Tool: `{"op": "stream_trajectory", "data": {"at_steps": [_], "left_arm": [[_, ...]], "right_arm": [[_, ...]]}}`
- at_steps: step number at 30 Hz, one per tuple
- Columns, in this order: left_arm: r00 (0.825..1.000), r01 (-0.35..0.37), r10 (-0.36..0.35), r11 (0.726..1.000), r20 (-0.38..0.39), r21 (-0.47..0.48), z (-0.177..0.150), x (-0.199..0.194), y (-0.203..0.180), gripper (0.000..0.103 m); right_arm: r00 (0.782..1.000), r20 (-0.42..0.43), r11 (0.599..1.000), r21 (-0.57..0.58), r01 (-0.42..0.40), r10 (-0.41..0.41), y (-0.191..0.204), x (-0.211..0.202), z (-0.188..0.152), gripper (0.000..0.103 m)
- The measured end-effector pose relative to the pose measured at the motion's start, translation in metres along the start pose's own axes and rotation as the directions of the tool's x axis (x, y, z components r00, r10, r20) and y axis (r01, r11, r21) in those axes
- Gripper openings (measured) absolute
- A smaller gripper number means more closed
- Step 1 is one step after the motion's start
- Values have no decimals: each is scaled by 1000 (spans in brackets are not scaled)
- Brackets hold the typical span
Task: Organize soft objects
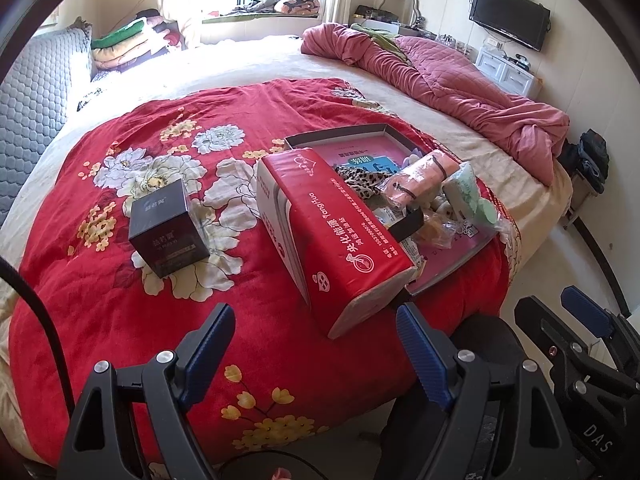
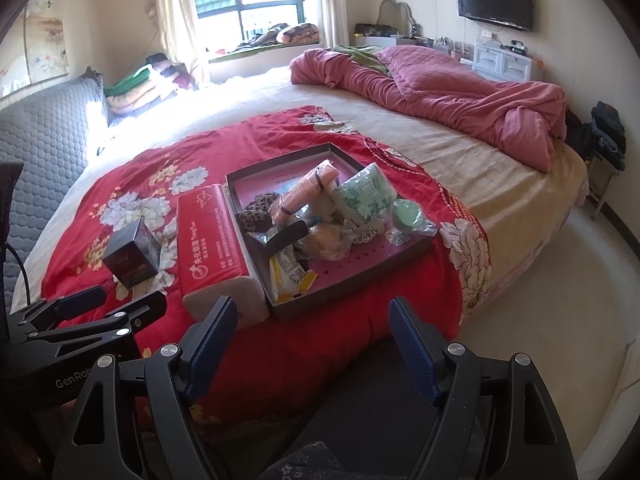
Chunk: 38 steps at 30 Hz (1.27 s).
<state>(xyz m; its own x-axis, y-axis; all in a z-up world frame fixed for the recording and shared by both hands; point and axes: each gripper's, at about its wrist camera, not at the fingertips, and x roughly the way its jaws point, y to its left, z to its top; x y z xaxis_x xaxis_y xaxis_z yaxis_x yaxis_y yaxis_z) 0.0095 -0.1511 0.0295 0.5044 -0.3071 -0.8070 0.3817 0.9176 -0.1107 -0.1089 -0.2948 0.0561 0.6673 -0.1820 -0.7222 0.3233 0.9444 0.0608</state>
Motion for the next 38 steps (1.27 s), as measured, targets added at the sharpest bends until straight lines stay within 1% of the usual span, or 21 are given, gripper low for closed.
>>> {"op": "stream_trajectory", "data": {"at_steps": [17, 34, 36, 38], "left_arm": [[1000, -8, 8, 1000, -9, 3, 0, 2, -2, 82], [999, -30, 31, 1000, -24, 5, -3, 12, 1, 82], [999, -44, 44, 999, -18, 7, -5, 13, 2, 82], [997, -76, 76, 997, -2, 7, -7, 13, 9, 82]], "right_arm": [[1000, -5, 1000, 11, 3, -3, -1, 1, 0, 79], [1000, -26, 998, 62, 1, 0, -10, 12, -1, 79], [1000, -20, 998, 69, 4, -3, -11, 14, 0, 79], [1000, -8, 998, 62, 4, -4, -7, 18, 6, 79]]}}
